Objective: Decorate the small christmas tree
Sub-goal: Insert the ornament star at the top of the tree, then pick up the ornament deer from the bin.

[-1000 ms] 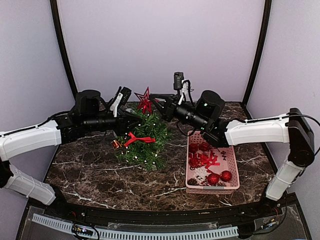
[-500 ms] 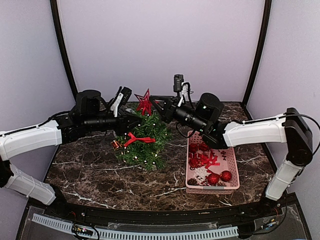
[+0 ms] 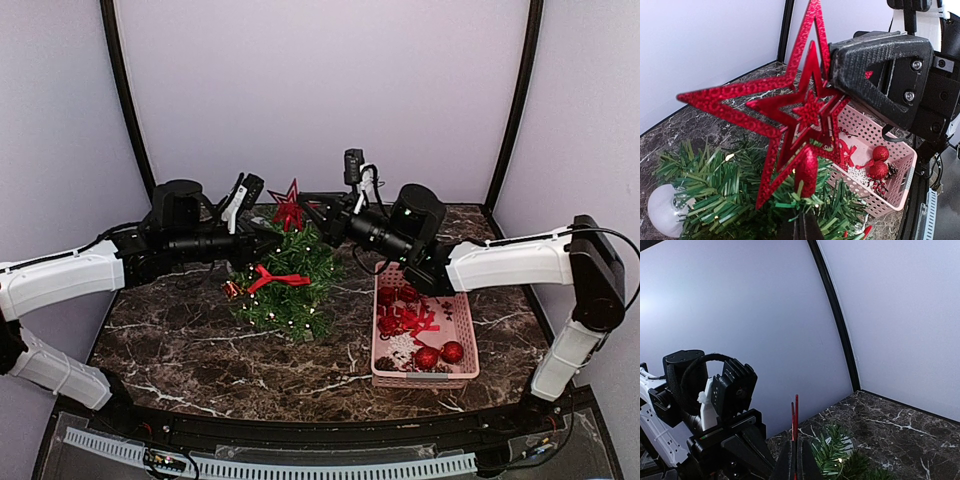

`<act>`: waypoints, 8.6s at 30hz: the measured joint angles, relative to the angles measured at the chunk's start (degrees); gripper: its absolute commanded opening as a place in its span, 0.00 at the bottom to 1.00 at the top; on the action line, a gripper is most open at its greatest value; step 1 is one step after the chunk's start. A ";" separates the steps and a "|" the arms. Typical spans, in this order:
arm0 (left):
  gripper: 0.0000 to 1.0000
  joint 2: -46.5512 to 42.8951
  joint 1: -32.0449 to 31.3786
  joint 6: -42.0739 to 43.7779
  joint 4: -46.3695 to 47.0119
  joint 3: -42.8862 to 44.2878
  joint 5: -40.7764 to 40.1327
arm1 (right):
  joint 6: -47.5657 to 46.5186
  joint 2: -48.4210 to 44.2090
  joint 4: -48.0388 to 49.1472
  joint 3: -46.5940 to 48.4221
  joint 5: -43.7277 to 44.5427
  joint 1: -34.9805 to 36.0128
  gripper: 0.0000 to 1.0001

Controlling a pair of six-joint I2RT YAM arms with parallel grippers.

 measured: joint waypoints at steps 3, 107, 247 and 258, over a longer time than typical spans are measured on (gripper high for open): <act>0.00 0.11 0.00 0.04 0.15 0.00 0.00 | -0.59 0.00 -1.22 0.68 -0.52 0.02 0.00; 0.17 1.75 4.22 -11.50 -9.88 5.40 -3.45 | -8.63 -2.45 -9.90 1.92 4.02 3.43 0.00; 0.65 -30.27 22.43 -5.51 -21.42 -16.83 -8.61 | 7.52 -32.81 -64.43 -21.11 -4.37 -29.46 0.00; 0.65 -30.53 22.43 -5.51 -21.40 -16.87 -8.26 | 9.31 -36.98 -65.00 -25.24 -3.63 -29.46 0.00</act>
